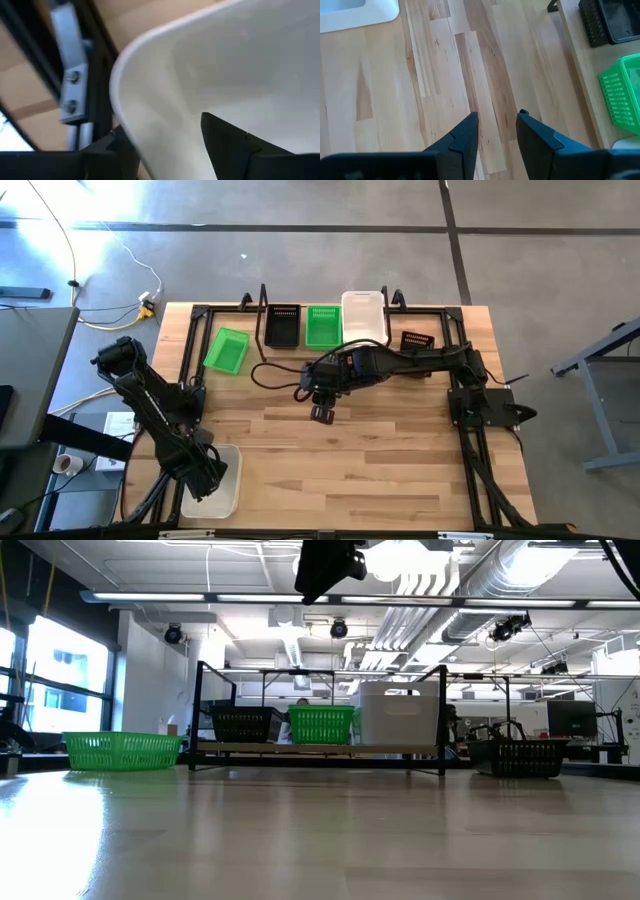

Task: Stack baskets on shelf by color
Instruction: Stack the white bin on the stacked white bins on the shelf

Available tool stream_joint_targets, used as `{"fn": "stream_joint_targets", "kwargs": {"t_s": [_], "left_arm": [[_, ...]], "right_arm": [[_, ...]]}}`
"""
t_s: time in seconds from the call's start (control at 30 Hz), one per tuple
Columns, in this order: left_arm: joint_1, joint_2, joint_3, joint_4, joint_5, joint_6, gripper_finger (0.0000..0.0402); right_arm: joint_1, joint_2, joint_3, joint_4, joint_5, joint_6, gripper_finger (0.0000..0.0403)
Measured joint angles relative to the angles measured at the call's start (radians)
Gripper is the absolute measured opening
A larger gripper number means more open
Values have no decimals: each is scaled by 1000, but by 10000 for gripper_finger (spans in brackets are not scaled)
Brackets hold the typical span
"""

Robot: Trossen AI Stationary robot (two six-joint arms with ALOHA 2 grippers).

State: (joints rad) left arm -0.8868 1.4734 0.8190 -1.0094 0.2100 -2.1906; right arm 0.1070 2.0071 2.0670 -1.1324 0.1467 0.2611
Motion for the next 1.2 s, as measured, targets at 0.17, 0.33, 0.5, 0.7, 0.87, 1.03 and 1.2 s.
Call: {"fn": "stream_joint_targets", "kwargs": {"t_s": [0.17,0.33,0.5,0.7,0.87,1.03,1.2], "left_arm": [[3,0,-31,78,1,-7,147],[3,0,-39,100,-3,-26,77],[4,-2,-39,145,-22,-66,8],[34,-21,-25,226,-62,-86,5],[97,-50,10,223,-156,-99,4],[193,-68,30,222,-211,-53,2],[305,-70,61,221,-211,49,1]], "right_arm": [[0,0,0,0,0,0,119],[0,0,0,0,0,0,119],[9,0,0,0,-9,-13,119],[47,0,0,-2,-28,-16,119],[99,0,0,0,-33,-18,119],[154,0,0,75,-79,-48,119],[215,0,0,178,-110,-99,119]]}}
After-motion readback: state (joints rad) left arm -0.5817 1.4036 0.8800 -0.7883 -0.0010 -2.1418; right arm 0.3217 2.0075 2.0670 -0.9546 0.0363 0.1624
